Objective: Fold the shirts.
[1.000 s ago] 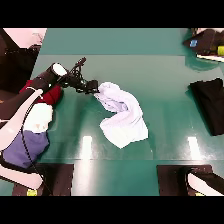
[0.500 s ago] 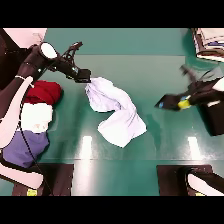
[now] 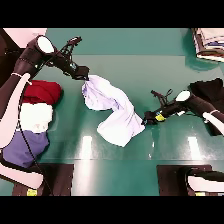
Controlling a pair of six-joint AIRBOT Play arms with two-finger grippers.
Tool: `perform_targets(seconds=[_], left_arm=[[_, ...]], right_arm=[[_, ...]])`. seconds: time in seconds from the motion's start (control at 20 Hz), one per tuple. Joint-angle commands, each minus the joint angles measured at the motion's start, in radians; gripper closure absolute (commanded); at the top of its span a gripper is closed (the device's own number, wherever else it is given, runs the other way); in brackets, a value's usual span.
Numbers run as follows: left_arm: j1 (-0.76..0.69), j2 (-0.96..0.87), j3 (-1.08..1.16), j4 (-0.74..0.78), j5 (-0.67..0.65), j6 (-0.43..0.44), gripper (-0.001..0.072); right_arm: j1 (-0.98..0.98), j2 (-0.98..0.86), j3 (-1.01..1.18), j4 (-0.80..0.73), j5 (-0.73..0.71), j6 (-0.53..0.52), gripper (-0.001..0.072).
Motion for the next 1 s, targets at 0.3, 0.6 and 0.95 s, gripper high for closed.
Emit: perform_targets(seconds=[0.3, 0.6, 0.95], left_arm=[[0.003, 0.248, 0.174, 0.303, -0.006, -0.024, 0.0679], [0.003, 0.533, 0.217, 0.285, -0.007, 0.003, 0.0678], [0.003, 0.787, 0.225, 0.240, -0.006, 0.030, 0.0679]], right_arm=[[-0.124, 0.183, 0.383, -0.259, 0.064, 0.125, 0.0700], [-0.255, 0.389, 0.729, -0.259, 0.062, 0.126, 0.0699], [-0.262, 0.473, 1.017, -0.263, 0.088, 0.124, 0.0699]])
